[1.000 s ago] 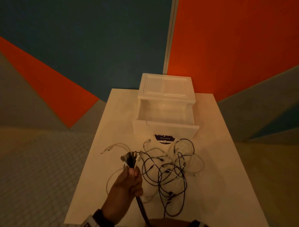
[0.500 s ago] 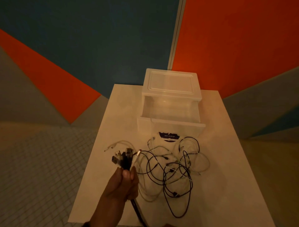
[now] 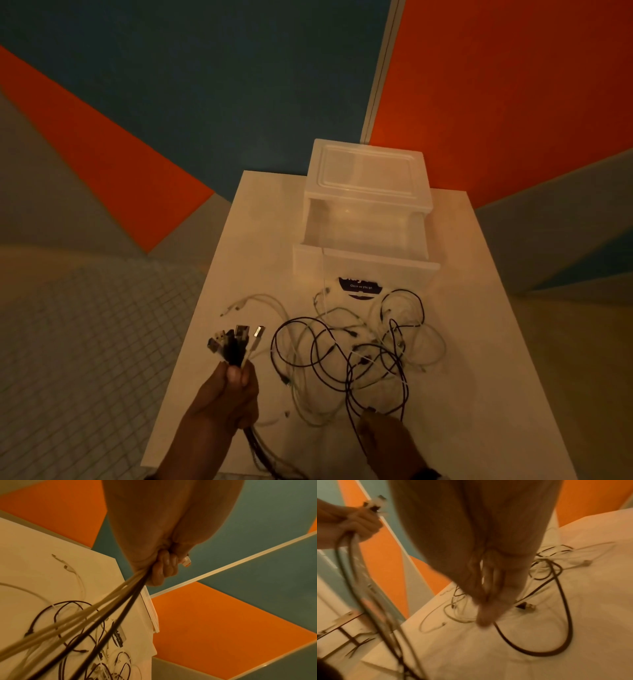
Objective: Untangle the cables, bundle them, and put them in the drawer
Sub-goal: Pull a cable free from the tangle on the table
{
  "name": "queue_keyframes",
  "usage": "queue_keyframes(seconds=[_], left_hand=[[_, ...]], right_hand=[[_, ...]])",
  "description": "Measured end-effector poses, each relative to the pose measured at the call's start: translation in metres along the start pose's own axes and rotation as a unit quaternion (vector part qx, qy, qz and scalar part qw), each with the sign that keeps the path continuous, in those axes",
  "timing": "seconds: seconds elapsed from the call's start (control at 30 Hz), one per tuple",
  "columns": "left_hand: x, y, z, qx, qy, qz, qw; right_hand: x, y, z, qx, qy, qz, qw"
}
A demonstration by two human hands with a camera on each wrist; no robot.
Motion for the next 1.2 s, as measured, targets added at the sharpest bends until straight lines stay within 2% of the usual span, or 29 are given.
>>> queue_keyframes(seconds=[0.03,0.13,0.17,0.3,0.4,0.47,0.53,0.63,0.67,0.73,0.97,1.03,1.13,1.2], left_hand=[[-0.001,0.001,0.000,-0.004,0.003,-0.002,1.000],[-0.003,0.000,-0.002,-0.008,0.006,-0.007,1.000],[-0.004,0.000,-0.002,-0.008,0.004,-0.008,1.000],[0.003,0.003,-0.003,-0.012,0.003,-0.010,1.000],[0.004,0.011,-0.004,0.010,0.007,-0.013,1.000],[0.002,0.017,-0.003,0.033,0.006,-0.014,0.999],[-0.002,0.021,-0.004,0.043,0.010,-0.013,0.999],[-0.001,0.023,-0.006,0.043,0.006,-0.016,0.999],[0.000,0.022,-0.007,0.044,0.004,-0.017,0.999],[0.007,0.018,-0.010,0.046,-0.008,-0.017,0.999],[0.051,0.007,-0.009,0.046,-0.064,-0.046,0.996],[0.060,0.003,-0.008,0.047,-0.072,-0.066,0.994],[0.070,-0.001,-0.006,0.045,-0.084,-0.069,0.993],[0.075,-0.002,-0.006,0.042,-0.083,-0.063,0.994]], right_hand=[[-0.001,0.004,-0.008,0.029,0.045,0.007,0.999],[0.001,0.004,-0.028,0.030,0.128,-0.015,0.991],[0.003,0.003,-0.033,0.028,0.140,-0.010,0.990],[0.007,0.006,-0.049,-0.001,0.116,0.067,0.991],[-0.023,0.002,-0.045,-0.031,0.168,-0.064,0.983],[-0.063,-0.003,-0.029,-0.059,0.205,-0.192,0.958],[-0.108,-0.013,-0.001,-0.103,0.212,-0.311,0.921],[-0.175,-0.033,0.053,-0.200,0.138,-0.489,0.838],[-0.191,-0.036,0.065,-0.212,0.102,-0.524,0.819],[-0.209,-0.042,0.077,-0.229,0.061,-0.547,0.803],[-0.199,-0.062,0.089,-0.222,0.075,-0.566,0.790],[-0.195,-0.069,0.093,-0.235,0.078,-0.530,0.811],[-0.186,-0.076,0.094,-0.235,0.096,-0.448,0.857],[-0.179,-0.080,0.091,-0.231,0.156,-0.333,0.901]])
Point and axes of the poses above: each hand's wrist, its own z-axis away from the middle knuckle, its own x-axis out of the palm, y = z × x, the point moved 2 cm from there along -z, towards the middle knuckle, and after that the axes turned 9 degrees about x, right-handed, at the moved point
